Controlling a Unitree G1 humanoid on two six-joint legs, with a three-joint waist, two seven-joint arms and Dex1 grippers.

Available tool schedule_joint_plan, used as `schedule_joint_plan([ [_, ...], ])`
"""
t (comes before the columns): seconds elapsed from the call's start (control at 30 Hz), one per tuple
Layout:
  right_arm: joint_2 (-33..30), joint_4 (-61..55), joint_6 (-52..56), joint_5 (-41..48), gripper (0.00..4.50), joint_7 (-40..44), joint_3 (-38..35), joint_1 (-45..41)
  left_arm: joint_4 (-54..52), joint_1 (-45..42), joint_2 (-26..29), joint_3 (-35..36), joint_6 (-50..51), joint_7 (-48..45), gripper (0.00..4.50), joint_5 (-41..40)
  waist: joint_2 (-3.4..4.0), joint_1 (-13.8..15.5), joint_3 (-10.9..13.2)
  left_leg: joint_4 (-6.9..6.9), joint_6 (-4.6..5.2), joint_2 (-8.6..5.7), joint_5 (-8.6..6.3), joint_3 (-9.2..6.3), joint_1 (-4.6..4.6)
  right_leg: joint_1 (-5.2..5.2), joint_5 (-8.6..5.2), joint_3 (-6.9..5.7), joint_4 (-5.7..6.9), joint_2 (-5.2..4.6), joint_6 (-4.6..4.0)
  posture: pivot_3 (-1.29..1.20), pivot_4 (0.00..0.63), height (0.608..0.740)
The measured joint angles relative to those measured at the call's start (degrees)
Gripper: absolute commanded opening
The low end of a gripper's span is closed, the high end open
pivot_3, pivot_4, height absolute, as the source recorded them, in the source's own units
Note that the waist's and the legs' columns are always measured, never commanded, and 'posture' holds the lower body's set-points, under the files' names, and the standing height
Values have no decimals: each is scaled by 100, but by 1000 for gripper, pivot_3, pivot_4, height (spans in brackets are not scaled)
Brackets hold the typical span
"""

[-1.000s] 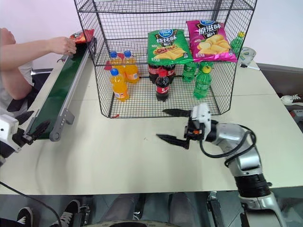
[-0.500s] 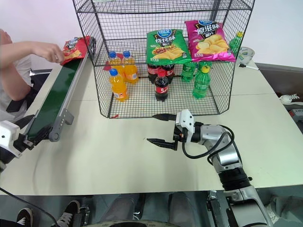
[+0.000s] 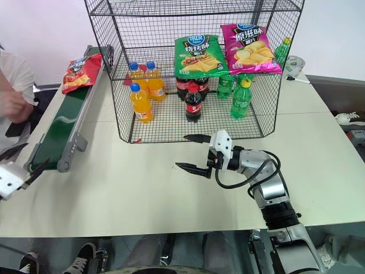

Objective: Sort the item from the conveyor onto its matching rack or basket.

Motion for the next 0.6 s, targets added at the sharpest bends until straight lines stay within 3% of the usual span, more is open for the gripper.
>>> schedule_joint_plan([
  [0.2, -3, -27, 125, 51, 4500, 64, 2, -30, 490, 491, 128, -1, -427, 1017, 3265, 1044, 0, 14, 0, 0, 0, 1, 0, 0, 2, -3, 0, 1, 8, 3, 0, 0, 150, 740],
  [0.4, 7, -28, 160, 50, 4500, 72, 5, -141, 1209, 172, 351, -308, -563, 2495, 3265, 2008, -10, 21, -5, 0, 0, -1, 0, 0, 2, -2, 1, 0, 8, 4, 2, 0, 150, 740],
  [0.6, 2, -125, 241, 50, 4500, 41, 16, -104, 1615, -206, 441, -916, -581, 3129, 3265, 2282, -9, -17, -5, -2, -2, 0, 1, 2, 3, -6, 1, 2, 11, 6, 3, 0, 150, 740],
])
